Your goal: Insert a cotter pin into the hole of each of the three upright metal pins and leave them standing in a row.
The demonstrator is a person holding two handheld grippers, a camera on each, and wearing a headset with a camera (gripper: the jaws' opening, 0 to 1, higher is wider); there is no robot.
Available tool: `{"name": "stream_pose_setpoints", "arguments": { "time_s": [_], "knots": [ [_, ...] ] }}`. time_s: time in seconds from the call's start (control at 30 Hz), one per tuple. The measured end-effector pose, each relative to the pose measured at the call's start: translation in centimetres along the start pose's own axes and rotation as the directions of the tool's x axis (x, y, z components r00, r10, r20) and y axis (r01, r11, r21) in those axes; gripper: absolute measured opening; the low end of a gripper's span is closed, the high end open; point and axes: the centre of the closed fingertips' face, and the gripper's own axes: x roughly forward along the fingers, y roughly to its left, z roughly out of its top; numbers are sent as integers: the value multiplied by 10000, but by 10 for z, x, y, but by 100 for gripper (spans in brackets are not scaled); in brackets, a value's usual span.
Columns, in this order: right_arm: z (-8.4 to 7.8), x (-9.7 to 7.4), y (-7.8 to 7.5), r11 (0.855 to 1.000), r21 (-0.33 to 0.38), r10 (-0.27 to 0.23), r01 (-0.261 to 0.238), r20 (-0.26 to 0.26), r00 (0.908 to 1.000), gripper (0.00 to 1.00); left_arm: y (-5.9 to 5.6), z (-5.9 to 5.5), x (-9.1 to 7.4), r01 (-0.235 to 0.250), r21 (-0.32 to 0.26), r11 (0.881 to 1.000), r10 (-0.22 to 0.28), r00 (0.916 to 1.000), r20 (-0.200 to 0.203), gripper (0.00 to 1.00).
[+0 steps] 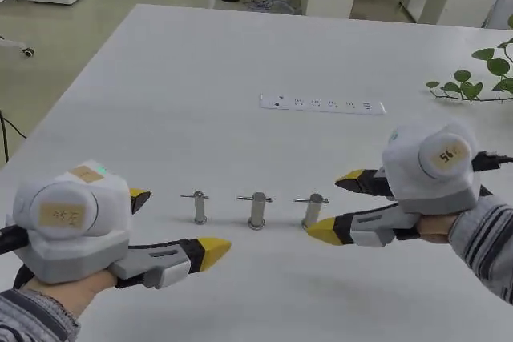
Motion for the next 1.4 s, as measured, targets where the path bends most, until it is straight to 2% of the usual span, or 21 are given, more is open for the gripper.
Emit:
{"name": "stream_pose_setpoints", "arguments": {
  "time_s": [0.07,0.23,0.33,0.4,0.6,0.77,1.4],
  "knots": [
    [0,-1,1,9973,678,-298,274,338,9990,62,0,1,-2,15,-17,10000,-15,10000,33,84],
    [-6,-3,4,9928,978,-737,688,478,9961,69,0,0,-4,29,-114,9999,-30,10000,-29,88],
    [-4,-4,8,9817,1747,-909,751,840,9923,75,1,0,-7,-74,-134,9999,74,10000,18,90],
    [-7,-4,10,9774,1936,-1026,848,836,9912,76,1,-1,-9,-82,-220,9997,83,10000,15,91],
    [-12,-4,15,9722,2073,-1286,1091,830,9882,82,5,-6,-11,-415,-444,9982,415,9991,-9,99],
    [-11,-5,17,9661,2311,-1415,1153,1004,9848,87,5,-6,-12,-403,-581,9975,412,9990,143,99],
    [-13,-4,21,9638,2435,-1337,1084,901,9869,86,0,-10,-13,-366,-673,9971,371,9993,66,99]
  ]
}}
